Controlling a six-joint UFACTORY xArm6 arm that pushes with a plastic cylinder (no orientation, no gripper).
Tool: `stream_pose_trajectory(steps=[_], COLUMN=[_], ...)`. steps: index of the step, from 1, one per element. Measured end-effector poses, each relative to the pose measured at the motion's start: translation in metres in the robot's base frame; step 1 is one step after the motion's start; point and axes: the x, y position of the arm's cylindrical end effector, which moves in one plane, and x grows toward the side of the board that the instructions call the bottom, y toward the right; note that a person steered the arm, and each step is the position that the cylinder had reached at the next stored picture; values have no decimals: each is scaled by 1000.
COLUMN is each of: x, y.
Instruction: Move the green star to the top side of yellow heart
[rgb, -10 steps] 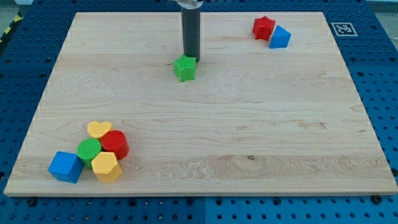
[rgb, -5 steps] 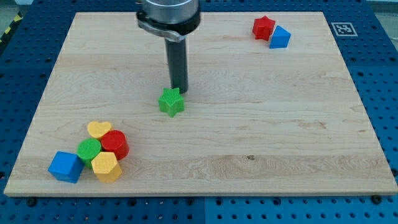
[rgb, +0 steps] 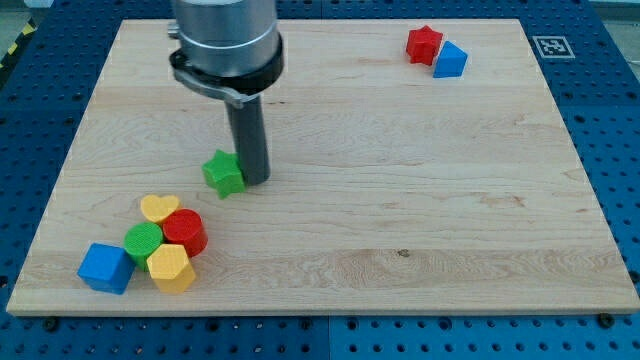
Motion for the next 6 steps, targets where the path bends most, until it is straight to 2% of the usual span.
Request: stream_pose_trajectory(steps=[3,5,6], x=[-26,-24,-12], y=[-24,-67,-68])
